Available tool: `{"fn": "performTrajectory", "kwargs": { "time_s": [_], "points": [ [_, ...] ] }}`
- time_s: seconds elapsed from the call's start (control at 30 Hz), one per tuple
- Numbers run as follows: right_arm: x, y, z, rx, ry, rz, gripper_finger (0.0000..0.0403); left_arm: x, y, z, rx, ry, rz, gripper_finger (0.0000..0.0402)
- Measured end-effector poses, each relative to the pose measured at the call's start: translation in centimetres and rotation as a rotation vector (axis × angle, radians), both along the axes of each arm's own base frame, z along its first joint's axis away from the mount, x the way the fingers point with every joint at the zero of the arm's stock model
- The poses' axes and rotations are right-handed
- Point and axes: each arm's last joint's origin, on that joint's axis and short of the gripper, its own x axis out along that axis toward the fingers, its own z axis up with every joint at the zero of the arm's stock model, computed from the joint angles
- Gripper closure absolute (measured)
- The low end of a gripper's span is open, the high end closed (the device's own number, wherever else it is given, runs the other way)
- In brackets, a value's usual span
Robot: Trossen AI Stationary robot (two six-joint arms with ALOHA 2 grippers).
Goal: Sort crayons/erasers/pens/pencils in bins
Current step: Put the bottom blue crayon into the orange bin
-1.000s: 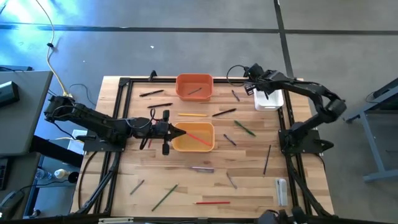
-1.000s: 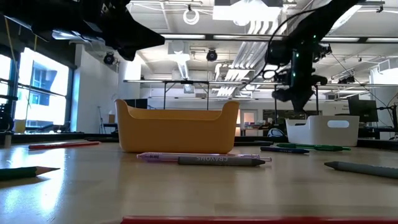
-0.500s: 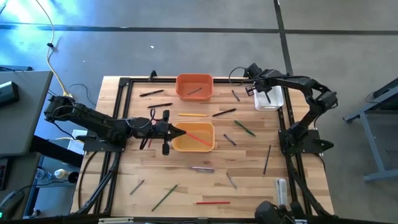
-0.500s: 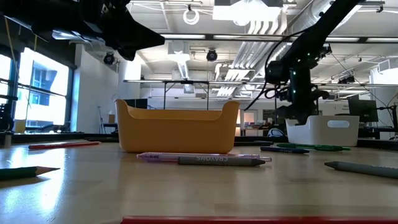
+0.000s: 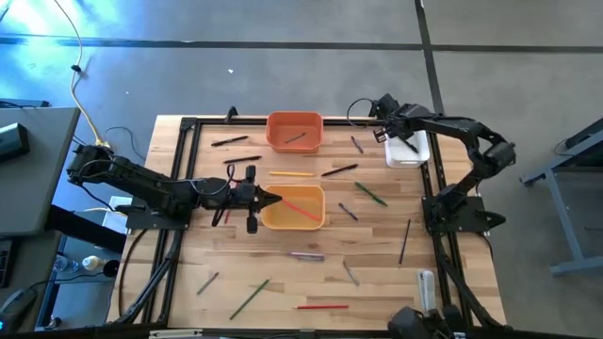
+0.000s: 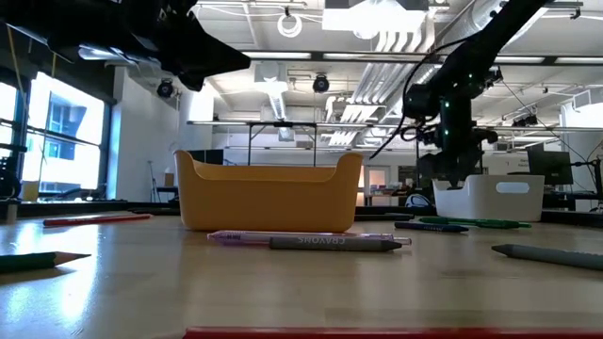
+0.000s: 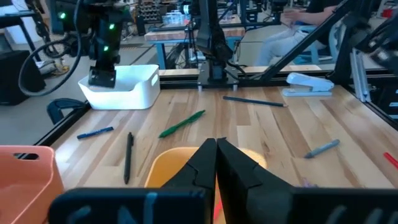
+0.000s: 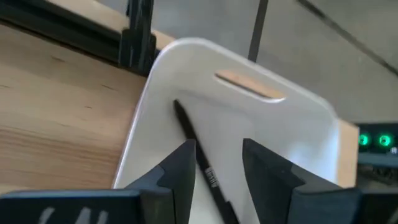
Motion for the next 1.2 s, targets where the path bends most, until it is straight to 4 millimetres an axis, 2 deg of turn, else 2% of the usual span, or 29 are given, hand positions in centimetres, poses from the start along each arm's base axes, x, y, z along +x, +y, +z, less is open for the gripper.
{"fn": "performTrajectory", "kwargs": {
  "time_s": [0.17, 0.33, 0.47, 0.67, 0.83, 1.03, 1.1, 1.2],
  "points": [
    [-0.8, 1.7, 3.4, -0.034, -0.055, 0.069, 0.0299, 0.0, 0.2, 0.0, 0.0, 0.0, 0.012, 0.0399],
    [-1.1, 5.0, 7.3, -0.11, -0.164, 0.179, 0.0355, 0.0, 0.6, 0.0, 0.0, 0.0, 0.03, 0.0399],
    [0.0, 8.5, 9.9, -0.201, -0.271, 0.324, 0.0397, 0.0, 0.7, 0.0, 0.002, 0.0, 0.028, 0.0399],
    [2.9, 13.3, 12.4, -0.329, -0.482, 0.55, 0.0396, 0.0, 0.6, 0.0, 0.007, 0.001, 0.026, 0.0399],
    [6.0, 16.0, 12.6, -0.376, -0.553, 0.735, 0.0399, 0.0, 0.6, 0.0, 0.014, 0.004, 0.021, 0.0399],
    [9.0, 17.4, 11.8, -0.409, -0.569, 0.854, 0.0402, 0.0, 0.6, 0.0, 0.014, 0.006, 0.017, 0.0399],
    [10.1, 17.5, 10.9, -0.443, -0.621, 0.874, 0.0402, 0.0, 0.6, 0.0, 0.014, 0.008, 0.017, 0.0399],
    [10.9, 17.6, 7.5, -0.459, -0.746, 0.984, 0.0402, 0.0, 0.6, 0.0, 0.014, 0.008, 0.017, 0.0399]
  ]
}}
